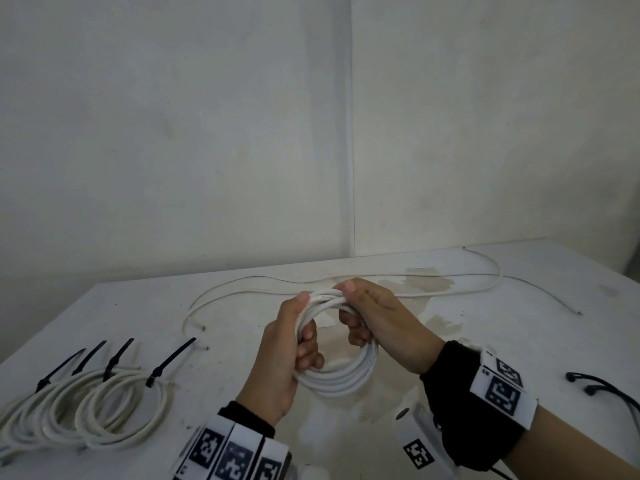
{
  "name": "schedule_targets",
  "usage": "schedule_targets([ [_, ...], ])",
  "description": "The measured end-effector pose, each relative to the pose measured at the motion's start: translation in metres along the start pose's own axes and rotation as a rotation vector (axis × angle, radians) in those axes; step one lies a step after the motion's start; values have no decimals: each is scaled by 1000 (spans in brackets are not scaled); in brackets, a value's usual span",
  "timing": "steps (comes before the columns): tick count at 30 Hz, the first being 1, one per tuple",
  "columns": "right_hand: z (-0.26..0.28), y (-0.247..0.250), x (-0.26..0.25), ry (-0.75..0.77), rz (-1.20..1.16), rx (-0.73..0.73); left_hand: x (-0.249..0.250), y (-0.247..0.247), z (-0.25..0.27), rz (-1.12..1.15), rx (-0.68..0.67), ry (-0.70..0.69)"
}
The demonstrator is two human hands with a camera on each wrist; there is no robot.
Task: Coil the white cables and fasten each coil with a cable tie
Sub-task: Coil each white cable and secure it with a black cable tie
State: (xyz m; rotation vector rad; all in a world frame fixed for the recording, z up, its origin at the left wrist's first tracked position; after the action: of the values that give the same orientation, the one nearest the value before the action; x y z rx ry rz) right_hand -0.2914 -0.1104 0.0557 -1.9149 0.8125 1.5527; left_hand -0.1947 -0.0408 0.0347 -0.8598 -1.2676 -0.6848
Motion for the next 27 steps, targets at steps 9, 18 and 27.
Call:
schedule_targets([
  [9, 1, 3, -5, 52, 142, -47, 10, -9, -2, -220, -145, -3],
  [18, 6, 16, -5, 24, 127, 7, 2, -14, -1, -132, 52, -30],
  [27, 5, 23, -2, 15, 48, -14, -4, -19, -9, -111, -86, 52],
])
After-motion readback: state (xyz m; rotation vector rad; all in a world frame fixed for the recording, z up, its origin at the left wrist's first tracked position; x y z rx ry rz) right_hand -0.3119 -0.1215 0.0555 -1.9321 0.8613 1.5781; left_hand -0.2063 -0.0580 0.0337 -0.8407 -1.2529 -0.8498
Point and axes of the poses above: each hand's wrist, its own z-axis away from the middle knuckle, its own y-axis out of the back of the hand, x = y × z, the point moved 6 cm from there along -z, towards the middle knuckle, and after that the axes turned 6 degrees about x, right-handed, at the moved point
